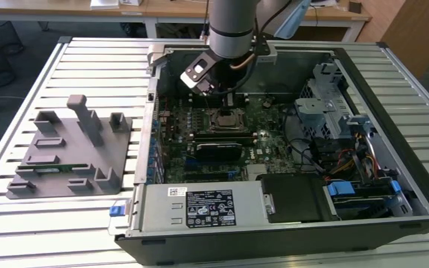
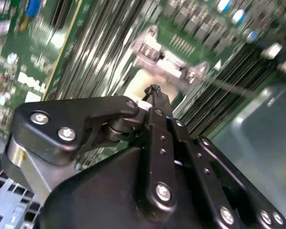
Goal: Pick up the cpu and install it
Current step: 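Close the cpu cover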
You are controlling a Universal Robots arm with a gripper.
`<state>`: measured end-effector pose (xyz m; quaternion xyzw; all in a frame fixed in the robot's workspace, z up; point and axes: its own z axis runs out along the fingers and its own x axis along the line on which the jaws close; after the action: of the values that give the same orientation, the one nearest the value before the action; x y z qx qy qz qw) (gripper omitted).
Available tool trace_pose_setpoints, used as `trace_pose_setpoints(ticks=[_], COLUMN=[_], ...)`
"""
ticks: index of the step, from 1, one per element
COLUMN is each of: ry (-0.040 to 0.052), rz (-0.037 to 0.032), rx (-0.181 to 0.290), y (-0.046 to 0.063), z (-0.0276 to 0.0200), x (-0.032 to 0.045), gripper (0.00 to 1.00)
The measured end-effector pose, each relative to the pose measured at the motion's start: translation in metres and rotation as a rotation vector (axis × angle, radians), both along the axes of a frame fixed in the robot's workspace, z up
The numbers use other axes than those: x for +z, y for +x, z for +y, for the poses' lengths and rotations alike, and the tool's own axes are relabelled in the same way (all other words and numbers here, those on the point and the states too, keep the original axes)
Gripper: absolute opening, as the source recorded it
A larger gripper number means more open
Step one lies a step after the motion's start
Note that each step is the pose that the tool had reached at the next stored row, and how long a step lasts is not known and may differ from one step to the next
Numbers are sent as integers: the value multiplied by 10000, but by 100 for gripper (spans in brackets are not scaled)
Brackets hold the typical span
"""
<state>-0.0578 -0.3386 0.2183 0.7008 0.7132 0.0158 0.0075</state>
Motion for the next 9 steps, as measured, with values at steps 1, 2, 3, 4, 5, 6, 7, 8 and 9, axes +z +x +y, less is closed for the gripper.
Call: trace_pose_setpoints(ticks=[1,2,3,4,5,6,7,8,9], ry=[0,-2,-1,-1,-1,-2,-2,-2,-2], rz=[0,1,1,0,0,1,1,2,1], rx=[-1,-2,-2,-2,-1,-1,-1,0,-1], y=[-22,-37,-44,-47,-52,-59,-73,-96,-112], z=[0,0,1,1,1,1,2,2,2], x=[-14,-30,-49,-67,-84,-99,-113,-124,-136], gripper=[11,11,11,11,11,11,11,11,11])
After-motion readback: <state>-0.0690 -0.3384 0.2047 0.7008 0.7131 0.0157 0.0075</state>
